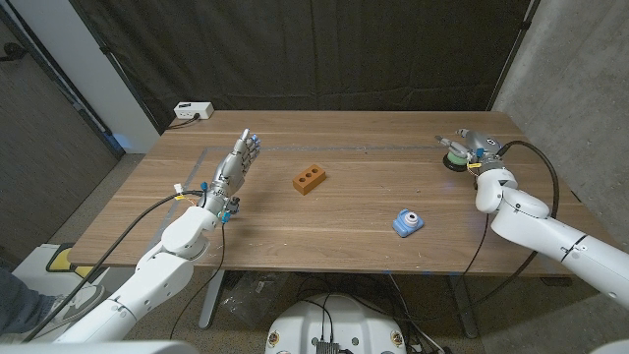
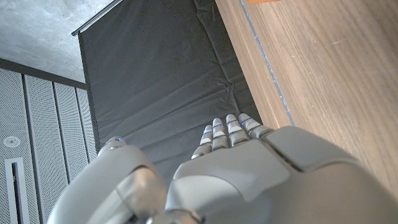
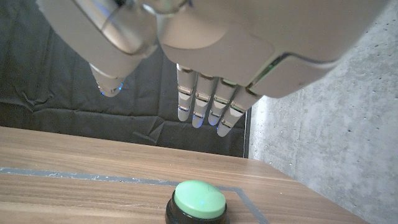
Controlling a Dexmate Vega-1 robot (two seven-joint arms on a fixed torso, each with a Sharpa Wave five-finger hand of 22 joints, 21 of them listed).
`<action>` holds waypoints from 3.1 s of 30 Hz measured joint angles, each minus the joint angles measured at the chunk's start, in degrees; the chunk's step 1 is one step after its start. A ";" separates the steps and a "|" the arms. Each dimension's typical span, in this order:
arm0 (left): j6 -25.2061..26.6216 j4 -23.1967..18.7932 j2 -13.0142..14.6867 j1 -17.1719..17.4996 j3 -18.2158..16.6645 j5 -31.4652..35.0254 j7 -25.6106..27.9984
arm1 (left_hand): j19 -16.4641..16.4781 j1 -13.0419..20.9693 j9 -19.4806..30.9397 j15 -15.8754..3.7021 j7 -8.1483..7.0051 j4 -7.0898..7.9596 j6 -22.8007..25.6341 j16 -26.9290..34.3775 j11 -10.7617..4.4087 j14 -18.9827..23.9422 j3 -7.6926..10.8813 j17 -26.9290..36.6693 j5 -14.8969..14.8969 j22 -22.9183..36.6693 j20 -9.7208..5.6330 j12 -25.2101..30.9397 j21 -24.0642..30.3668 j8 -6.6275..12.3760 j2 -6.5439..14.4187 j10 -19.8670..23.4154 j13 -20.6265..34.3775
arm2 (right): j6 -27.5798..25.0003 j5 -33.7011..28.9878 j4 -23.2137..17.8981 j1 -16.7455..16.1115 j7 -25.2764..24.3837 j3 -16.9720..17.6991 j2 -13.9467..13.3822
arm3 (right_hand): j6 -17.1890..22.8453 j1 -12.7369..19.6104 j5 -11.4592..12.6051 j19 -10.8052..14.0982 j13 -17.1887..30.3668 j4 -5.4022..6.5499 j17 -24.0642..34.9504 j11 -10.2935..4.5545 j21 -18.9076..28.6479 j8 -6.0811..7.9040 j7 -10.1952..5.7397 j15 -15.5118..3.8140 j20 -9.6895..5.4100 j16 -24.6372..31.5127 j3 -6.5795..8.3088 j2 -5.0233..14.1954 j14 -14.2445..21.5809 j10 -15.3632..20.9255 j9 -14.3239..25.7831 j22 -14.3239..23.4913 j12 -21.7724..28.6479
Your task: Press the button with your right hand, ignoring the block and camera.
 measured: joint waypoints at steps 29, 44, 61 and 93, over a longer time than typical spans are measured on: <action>-0.34 0.79 -0.03 0.47 -0.17 -0.75 -0.55 | 0.00 0.68 0.00 0.32 0.31 -0.23 0.30 0.00 -0.29 0.32 -0.24 0.00 0.00 0.00 0.00 0.00 0.00 0.00 0.68 0.30 0.00 | -5.37 2.26 2.31 4.78 5.50 -3.67 0.80 | -0.54 -0.22 0.00 0.22 0.00 0.00 0.00 -1.03 -0.43 0.00 0.08 0.21 -0.21 0.23 0.00 0.22 0.21 0.63 0.00 0.00 0.01; 0.03 0.49 -0.17 0.75 -0.17 -0.80 -0.19 | 0.00 0.68 0.00 0.32 -0.01 -0.23 0.62 0.00 -0.30 0.31 -0.23 0.00 -0.06 0.00 0.00 0.00 0.00 0.00 0.68 0.30 0.00 | -6.65 3.65 5.34 7.42 7.30 -6.03 1.48 | -0.53 -0.22 0.00 0.21 0.00 0.00 0.00 -0.81 -0.88 0.00 0.08 0.20 -0.21 0.23 0.00 0.22 0.21 0.40 0.00 0.29 -0.21; 0.06 1.10 -0.53 0.80 -0.02 -1.28 -0.20 | 0.00 0.67 0.00 0.00 0.00 -0.23 0.62 0.00 -0.29 0.63 -0.23 0.00 -0.26 0.00 0.00 -0.35 0.00 0.00 0.67 0.30 0.00 | -7.87 3.22 6.64 9.69 8.72 -8.64 1.62 | -0.53 -0.22 0.00 0.21 0.01 0.00 0.00 -1.03 -1.28 0.00 0.08 0.20 -0.21 0.23 0.01 0.22 0.21 0.18 0.00 0.29 -0.18; -0.25 2.74 -1.12 0.19 0.47 -2.55 -1.37 | 0.00 0.68 0.00 0.00 -0.31 -0.22 0.92 0.00 -0.54 0.63 -0.71 0.00 -0.26 0.00 0.00 -0.35 0.00 0.00 0.68 0.55 0.00 | -10.77 2.14 8.12 13.24 13.62 -12.67 1.77 | 2.75 -0.22 -0.24 2.61 -0.04 0.00 0.00 -1.53 -1.72 0.73 -0.29 -0.03 -0.31 0.85 0.01 0.67 2.95 3.38 -0.05 0.28 0.56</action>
